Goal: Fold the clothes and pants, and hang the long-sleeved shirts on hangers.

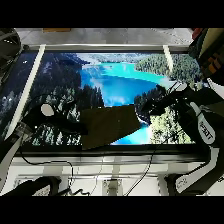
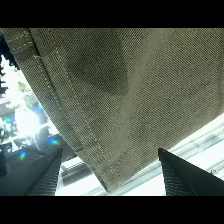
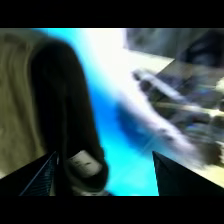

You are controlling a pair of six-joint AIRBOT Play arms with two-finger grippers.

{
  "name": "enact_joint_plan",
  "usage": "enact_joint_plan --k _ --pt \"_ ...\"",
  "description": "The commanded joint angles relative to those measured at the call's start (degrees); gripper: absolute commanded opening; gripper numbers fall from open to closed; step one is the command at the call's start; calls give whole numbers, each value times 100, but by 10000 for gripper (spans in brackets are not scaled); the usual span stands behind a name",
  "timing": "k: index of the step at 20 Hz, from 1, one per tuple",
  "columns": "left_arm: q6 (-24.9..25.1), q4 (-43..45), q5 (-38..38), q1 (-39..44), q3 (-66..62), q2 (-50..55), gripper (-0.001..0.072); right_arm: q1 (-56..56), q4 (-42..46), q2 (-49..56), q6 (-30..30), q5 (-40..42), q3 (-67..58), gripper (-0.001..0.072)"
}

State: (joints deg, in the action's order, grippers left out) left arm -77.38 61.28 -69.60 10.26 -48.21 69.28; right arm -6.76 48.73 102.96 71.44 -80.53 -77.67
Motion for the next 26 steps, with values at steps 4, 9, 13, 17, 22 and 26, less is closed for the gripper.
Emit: enact_joint_plan --k 4,9,13,17,22,26 --pt "2 0 0 -7 2 2 684 623 -916 295 -481 540 404 688" --pt "2 2 2 -7 2 2 685 1266 -977 411 -310 807 404 687" --pt "2 2 2 -7 2 2 683 1729 -1241 411 -544 857 393 498" --pt "11 4 48 -7 0 0 113 1738 -1340 369 -557 769 -98 40" --pt "282 568 39 -199 -715 -90 6 1180 -1346 92 -103 210 -1416 40" --pt "282 2411 46 -470 -2284 -424 6 149 -999 -750 476 264 -2020 40"
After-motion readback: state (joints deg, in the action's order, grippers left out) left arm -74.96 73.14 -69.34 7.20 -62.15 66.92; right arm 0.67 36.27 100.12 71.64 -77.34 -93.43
